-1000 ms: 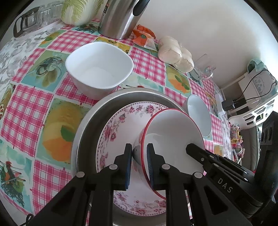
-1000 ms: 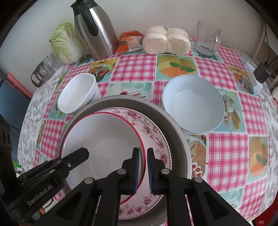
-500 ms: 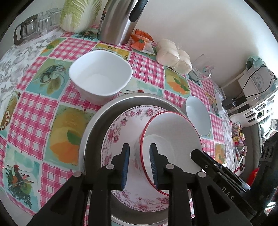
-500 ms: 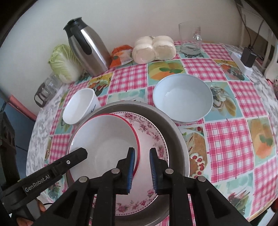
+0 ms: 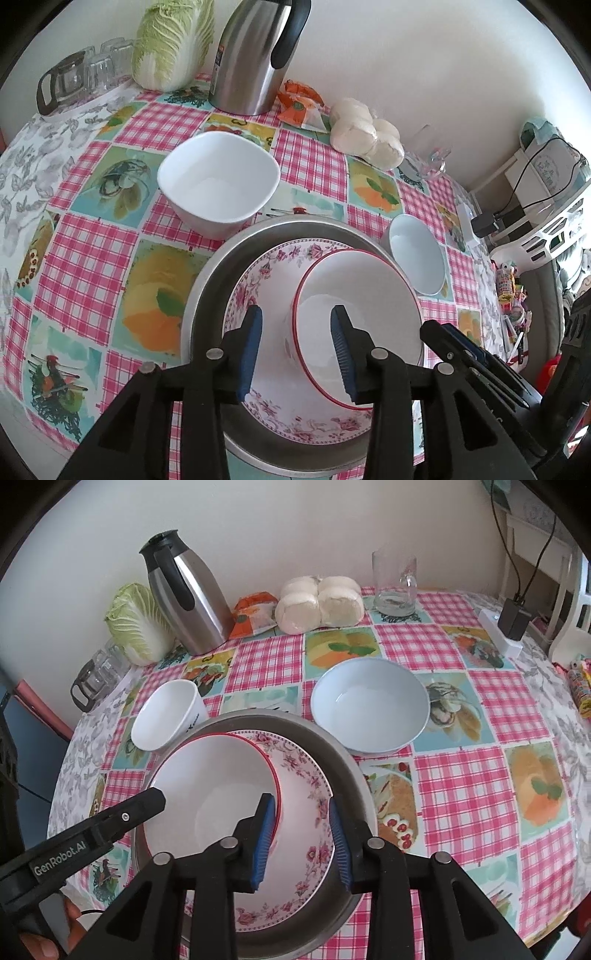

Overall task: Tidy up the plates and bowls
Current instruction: 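Carry the red-rimmed bowl and lower it onto the floral plate, then open both grippers to release the red-rimmed bowl, then move both grippers back toward the white square bowl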

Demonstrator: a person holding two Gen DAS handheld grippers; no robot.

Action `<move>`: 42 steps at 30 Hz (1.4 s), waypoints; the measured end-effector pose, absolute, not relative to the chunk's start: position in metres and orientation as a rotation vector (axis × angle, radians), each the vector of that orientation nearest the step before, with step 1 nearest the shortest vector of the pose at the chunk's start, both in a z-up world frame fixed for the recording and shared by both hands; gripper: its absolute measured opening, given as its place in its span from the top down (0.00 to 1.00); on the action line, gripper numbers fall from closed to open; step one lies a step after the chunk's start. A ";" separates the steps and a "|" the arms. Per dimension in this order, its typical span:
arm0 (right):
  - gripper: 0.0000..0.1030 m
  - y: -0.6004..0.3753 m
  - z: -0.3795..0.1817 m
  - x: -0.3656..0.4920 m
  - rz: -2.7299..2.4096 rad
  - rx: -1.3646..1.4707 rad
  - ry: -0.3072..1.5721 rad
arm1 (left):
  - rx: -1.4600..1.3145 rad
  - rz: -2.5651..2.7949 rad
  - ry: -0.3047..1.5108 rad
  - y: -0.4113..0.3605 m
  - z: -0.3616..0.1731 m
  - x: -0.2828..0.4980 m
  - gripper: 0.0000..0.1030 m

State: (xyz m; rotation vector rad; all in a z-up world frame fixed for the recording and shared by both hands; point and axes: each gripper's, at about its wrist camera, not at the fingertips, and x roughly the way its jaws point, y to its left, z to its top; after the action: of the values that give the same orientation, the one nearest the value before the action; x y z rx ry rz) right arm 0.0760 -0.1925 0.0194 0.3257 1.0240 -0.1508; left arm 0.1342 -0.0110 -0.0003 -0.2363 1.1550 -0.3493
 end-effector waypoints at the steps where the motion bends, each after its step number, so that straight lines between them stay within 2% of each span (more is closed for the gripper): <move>1: 0.67 -0.193 0.022 0.075 -0.155 0.320 1.018 | -0.238 -0.344 1.149 -0.010 0.002 0.133 0.54; 3: 0.62 -0.195 0.026 0.073 -0.151 0.330 1.009 | -0.245 -0.335 1.143 -0.007 0.004 0.132 0.49; 7: 0.59 -0.198 0.032 0.070 -0.186 0.308 0.995 | -0.254 -0.300 1.138 -0.002 0.007 0.132 0.45; 12: 0.36 -0.200 0.039 0.066 -0.192 0.318 0.979 | -0.266 -0.268 1.133 0.004 0.008 0.130 0.44; 15: 0.35 -0.200 0.039 0.065 -0.187 0.331 0.976 | -0.264 -0.247 1.125 0.006 0.012 0.128 0.41; 18: 0.30 -0.201 0.040 0.062 -0.197 0.348 0.974 | -0.261 -0.229 1.113 0.009 0.017 0.126 0.28; 20: 0.29 -0.200 0.043 0.061 -0.204 0.343 0.970 | -0.246 -0.221 1.104 0.008 0.020 0.123 0.27; 24: 0.21 -0.193 0.048 0.059 -0.188 0.317 0.960 | -0.244 -0.207 1.088 0.010 0.023 0.120 0.26; 27: 0.17 -0.189 0.050 0.059 -0.182 0.309 0.954 | -0.239 -0.194 1.069 0.011 0.024 0.118 0.14; 29: 0.17 -0.188 0.050 0.059 -0.185 0.303 0.953 | -0.225 -0.183 1.053 0.012 0.023 0.116 0.14; 33: 0.07 -0.189 0.049 0.059 -0.187 0.304 0.951 | -0.210 -0.164 1.076 0.013 0.013 0.120 0.14; 41: 0.06 -0.191 0.041 0.062 -0.206 0.293 0.967 | -0.231 -0.128 1.068 0.019 0.013 0.122 0.11; 42: 0.00 -0.192 0.040 0.062 -0.207 0.294 0.967 | -0.230 -0.128 1.068 0.019 0.013 0.123 0.11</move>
State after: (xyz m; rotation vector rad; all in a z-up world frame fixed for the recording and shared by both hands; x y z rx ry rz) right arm 0.0623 -0.1915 0.0398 0.2944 0.9670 -0.2074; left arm 0.1225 0.0186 0.0126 -0.2299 1.0678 -0.1284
